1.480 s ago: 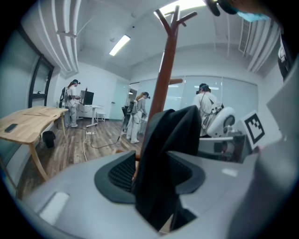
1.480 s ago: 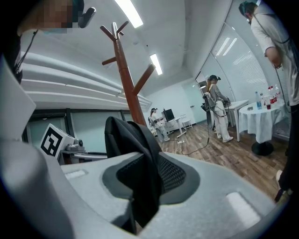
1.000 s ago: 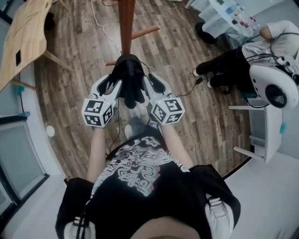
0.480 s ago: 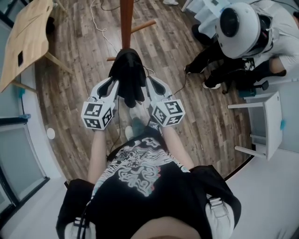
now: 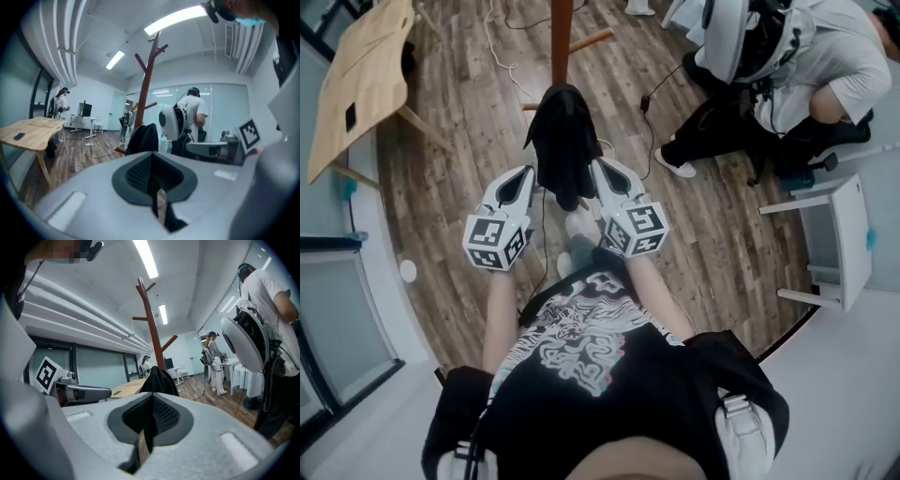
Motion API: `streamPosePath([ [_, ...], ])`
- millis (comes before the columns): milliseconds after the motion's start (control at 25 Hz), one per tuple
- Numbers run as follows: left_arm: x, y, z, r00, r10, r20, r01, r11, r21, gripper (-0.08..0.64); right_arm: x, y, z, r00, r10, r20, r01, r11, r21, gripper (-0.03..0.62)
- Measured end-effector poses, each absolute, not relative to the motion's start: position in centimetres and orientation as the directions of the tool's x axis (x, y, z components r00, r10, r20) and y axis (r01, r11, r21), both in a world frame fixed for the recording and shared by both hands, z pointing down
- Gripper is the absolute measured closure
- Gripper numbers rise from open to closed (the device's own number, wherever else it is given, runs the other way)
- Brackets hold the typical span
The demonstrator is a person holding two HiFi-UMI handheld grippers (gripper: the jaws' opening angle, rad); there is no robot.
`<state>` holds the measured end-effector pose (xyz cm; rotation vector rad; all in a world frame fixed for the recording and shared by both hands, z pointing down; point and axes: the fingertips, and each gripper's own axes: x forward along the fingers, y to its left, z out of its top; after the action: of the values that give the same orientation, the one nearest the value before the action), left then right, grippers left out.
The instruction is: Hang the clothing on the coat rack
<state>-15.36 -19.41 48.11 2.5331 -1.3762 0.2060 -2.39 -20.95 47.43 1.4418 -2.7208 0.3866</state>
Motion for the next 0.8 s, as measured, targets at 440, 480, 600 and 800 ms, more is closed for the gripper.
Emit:
streamPosePath([
  [440, -13.7, -16.6, 44.1, 0.480, -0.858, 0.183, -0.876, -0.479, 0.056, 0.571, 0.6, -17.1, 44.5, -0.547, -0.830, 0.105, -0.836, 0.535, -0.124, 0.594],
  [480, -13.6, -16.3, 43.9, 0.475, -0.862, 0.179, -0.879, -0.475, 0.047, 0.571, 0.9, -16.8, 44.3, -0.547, -0.831, 0.099, -0.836, 0.535, -0.124, 0.594],
  [600, -13.1, -14.4, 43.3, 0.456, -0.875, 0.162, -0.888, -0.460, 0.016, 0.571, 1.7, -15.8, 44.5, -0.559, -0.824, 0.092, -0.828, 0.546, -0.128, 0.594],
  [800, -12.6, -11.7, 42.3, 0.443, -0.886, 0.140, -0.896, -0.443, 0.030, 0.571, 2.8, -13.6, 44.5, -0.569, -0.818, 0.088, -0.820, 0.557, -0.128, 0.594],
])
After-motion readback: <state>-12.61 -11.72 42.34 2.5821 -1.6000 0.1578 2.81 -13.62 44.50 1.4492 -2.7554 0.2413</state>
